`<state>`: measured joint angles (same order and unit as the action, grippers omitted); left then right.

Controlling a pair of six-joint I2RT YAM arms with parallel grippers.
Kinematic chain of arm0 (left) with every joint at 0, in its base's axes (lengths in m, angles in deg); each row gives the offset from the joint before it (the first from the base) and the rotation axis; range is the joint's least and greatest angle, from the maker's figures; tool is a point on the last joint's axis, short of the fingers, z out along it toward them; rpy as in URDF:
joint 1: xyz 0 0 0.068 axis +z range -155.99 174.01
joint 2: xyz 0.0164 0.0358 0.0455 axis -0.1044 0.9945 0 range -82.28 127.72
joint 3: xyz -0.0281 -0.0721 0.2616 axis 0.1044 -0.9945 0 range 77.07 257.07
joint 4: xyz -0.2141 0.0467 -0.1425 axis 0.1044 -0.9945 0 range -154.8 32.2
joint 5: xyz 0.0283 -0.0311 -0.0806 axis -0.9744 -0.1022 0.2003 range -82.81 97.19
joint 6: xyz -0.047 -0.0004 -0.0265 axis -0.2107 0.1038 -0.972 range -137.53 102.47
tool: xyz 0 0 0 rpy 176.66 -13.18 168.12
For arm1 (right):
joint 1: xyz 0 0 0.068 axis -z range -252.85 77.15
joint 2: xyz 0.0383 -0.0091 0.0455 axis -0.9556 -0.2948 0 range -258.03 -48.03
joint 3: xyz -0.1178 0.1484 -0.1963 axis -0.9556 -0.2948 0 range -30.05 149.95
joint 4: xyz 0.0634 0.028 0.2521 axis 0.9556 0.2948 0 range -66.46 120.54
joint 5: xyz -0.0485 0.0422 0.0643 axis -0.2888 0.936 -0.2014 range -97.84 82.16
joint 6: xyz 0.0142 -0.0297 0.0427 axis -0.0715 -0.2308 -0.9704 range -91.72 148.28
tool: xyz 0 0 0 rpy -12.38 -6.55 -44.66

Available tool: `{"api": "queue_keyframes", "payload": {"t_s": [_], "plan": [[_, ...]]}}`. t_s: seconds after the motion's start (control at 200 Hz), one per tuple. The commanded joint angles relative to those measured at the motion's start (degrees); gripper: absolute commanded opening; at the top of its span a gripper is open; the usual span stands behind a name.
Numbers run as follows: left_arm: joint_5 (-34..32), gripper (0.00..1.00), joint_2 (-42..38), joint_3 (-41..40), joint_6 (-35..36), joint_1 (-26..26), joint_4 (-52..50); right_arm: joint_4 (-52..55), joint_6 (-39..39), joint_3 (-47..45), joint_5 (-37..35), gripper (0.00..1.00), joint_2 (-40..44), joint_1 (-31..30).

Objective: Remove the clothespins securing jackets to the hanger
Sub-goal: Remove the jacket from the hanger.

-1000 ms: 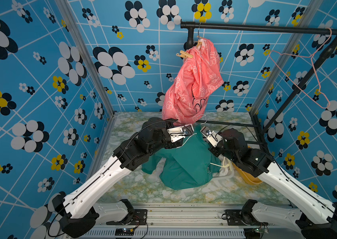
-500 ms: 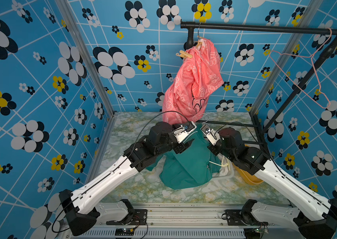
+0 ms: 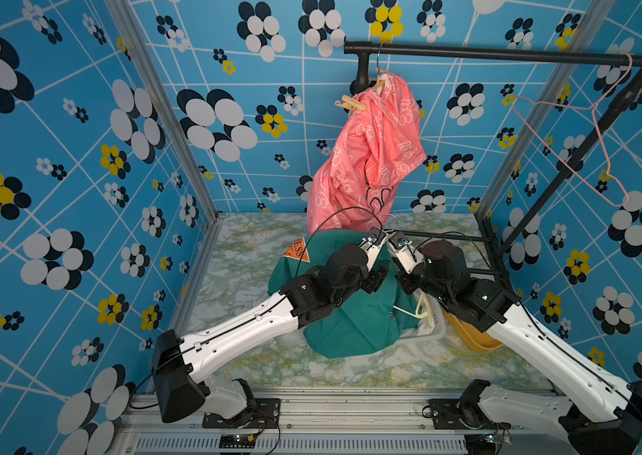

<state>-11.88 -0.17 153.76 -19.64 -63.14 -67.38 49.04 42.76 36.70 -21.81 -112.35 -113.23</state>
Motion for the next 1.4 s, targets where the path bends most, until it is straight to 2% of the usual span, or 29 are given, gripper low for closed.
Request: {"api": "queue_keyframes", "payload": {"t_s": [0.0, 0.13, 0.195, 0.26, 0.275, 0.34, 0.375, 0.58, 0.75, 0.86, 0.999, 1.189, 1.264, 1.394], "plan": [[-3.8, 0.72, 0.6, 2.9, -2.0, -0.4, 2.6, -6.2, -3.3, -0.4, 2.2, 0.00, 1.6, 0.2], [-5.7, 0.70, 2.1, 3.7, -2.2, -0.5, 2.1, -6.6, -3.6, -0.7, 2.5, 0.00, 1.9, 0.2], [-7.7, 0.62, 3.0, 3.8, -1.8, -0.5, 2.2, -6.9, -3.7, -0.9, 3.1, 0.00, 2.1, 0.2], [-10.2, 0.46, 3.6, 3.5, -0.9, -0.6, 2.9, -6.9, -3.7, -1.1, 3.0, 0.00, 2.5, 0.2], [-10.9, 0.38, 3.7, 3.3, -0.6, -0.6, 3.2, -6.8, -3.7, -1.2, 2.9, 0.00, 2.6, 0.1], [-11.9, 0.16, 3.6, 3.1, 1.3, -0.7, 4.0, -6.3, -3.4, -1.4, 2.1, 0.00, 2.9, 0.1], [-12.2, 0.00, 3.5, 3.4, 2.1, -0.8, 3.9, -6.0, -3.2, -1.5, 1.4, 0.00, 3.0, 0.1], [-13.3, 0.00, 1.1, 3.8, 6.8, -0.9, 4.2, -4.6, -2.6, -2.2, -1.7, 0.00, 3.6, 0.2], [-21.1, 0.00, -2.4, 1.5, 14.8, -0.5, 9.6, -2.7, -1.3, -3.2, -1.1, 0.00, 5.7, 0.3], [-24.1, 0.00, -3.8, 0.5, 18.8, 2.4, 12.6, -0.3, -1.0, -3.4, 0.4, 0.00, 7.4, 0.2], [-25.5, 0.00, -4.4, 0.3, 20.1, 7.5, 13.4, 1.9, -0.9, -3.8, -1.5, 0.00, 9.5, 0.1], [-26.5, 0.00, -7.6, -1.7, 19.9, 13.5, 13.1, 2.3, -0.8, -5.8, -14.3, 0.00, 15.3, 0.3], [-24.5, 0.00, -9.2, -1.8, 17.7, 15.9, 11.0, 1.4, -0.9, -7.1, -17.4, 0.00, 19.6, 1.0], [-19.1, 0.00, -10.9, -1.9, 13.7, 18.3, 7.7, -3.1, -2.4, -9.2, -17.3, 0.00, 26.7, 2.4]]}}
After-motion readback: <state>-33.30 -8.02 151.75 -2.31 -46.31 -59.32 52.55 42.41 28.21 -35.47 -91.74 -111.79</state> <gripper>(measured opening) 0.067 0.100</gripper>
